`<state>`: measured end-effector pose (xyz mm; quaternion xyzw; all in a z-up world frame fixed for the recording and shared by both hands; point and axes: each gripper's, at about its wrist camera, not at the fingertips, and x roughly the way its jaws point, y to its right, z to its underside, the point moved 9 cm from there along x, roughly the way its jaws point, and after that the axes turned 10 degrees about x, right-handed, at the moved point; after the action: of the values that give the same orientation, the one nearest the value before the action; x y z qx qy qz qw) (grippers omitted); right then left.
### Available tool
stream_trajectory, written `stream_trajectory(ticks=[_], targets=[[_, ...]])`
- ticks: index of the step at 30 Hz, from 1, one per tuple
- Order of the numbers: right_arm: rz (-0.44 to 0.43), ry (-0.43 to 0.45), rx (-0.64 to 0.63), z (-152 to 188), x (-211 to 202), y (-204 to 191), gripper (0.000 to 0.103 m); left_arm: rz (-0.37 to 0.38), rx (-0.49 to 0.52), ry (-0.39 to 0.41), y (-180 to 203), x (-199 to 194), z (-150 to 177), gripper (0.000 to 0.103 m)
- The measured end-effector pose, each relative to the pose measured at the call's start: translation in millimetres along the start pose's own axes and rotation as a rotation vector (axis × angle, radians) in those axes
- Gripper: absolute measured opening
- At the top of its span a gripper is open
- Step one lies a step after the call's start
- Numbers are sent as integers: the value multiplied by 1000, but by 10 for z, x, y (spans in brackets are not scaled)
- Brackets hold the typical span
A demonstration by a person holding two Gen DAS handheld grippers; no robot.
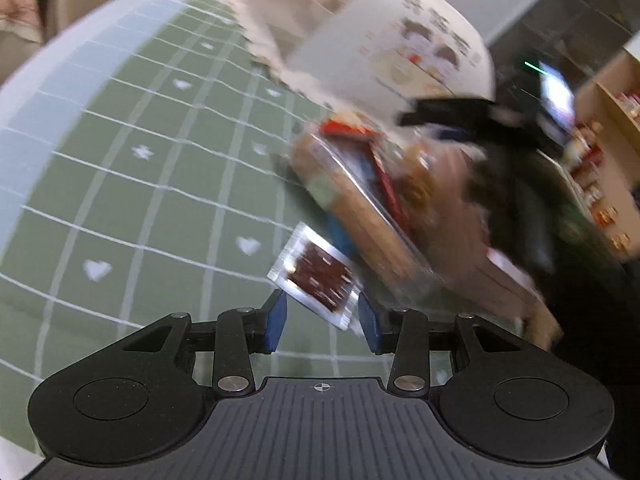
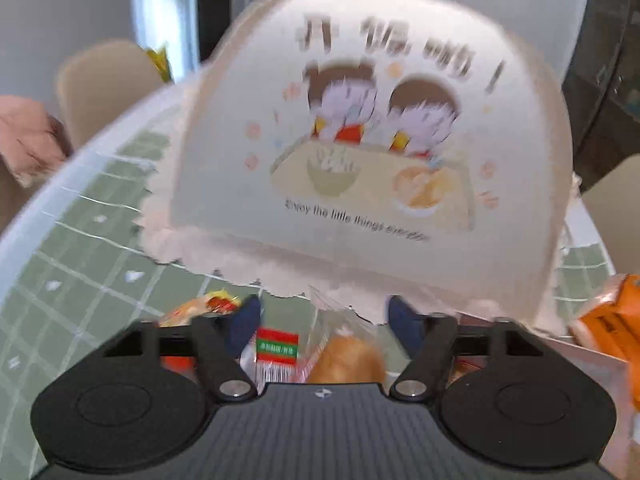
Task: Organize snacks
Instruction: 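Release the red bag into the pink box with the right tool while the left drops the wafer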
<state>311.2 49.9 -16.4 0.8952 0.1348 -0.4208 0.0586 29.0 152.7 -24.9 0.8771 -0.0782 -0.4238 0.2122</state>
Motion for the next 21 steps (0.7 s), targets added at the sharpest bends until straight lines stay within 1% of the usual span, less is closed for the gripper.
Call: stream_trajectory(ticks=[1,2,3,4,5,7,10,14,16,18,20,21], targets=[[19,-32,2,41,112,-21,34,15,13,-15,40,30,38,44],[22,-47,5,119,113,-13,33,25,24,-29,59,64,80,44],[9,-76,14,210,107,-42,31,29,27,-39,71,94,103,44],[-24,-99,30,307,65,-75,29,32,23,-47,73,127,126,44],[-49,-107,43,398,-3,-97,28,34,13,-52,69,162,141,44],[-97,-127,47,617,-210,-151,28,35,-8,-51,50,196,154,44],[-203,-177,82,993,-531,-180,28,31,-37,-34,23,220,110,44],[-277,-229,145,1443,-860,-83,28,17,-72,2,4,203,21,44],[-281,-223,144,1659,-1034,-5,28,12,-75,8,22,205,-13,44],[-260,-203,114,1794,-1202,38,28,-8,-59,9,52,217,-44,44],[-238,-187,87,1932,-1332,95,28,-46,-27,15,69,235,-123,44],[-227,-179,79,1975,-1375,133,28,-69,-7,34,76,210,-193,44]])
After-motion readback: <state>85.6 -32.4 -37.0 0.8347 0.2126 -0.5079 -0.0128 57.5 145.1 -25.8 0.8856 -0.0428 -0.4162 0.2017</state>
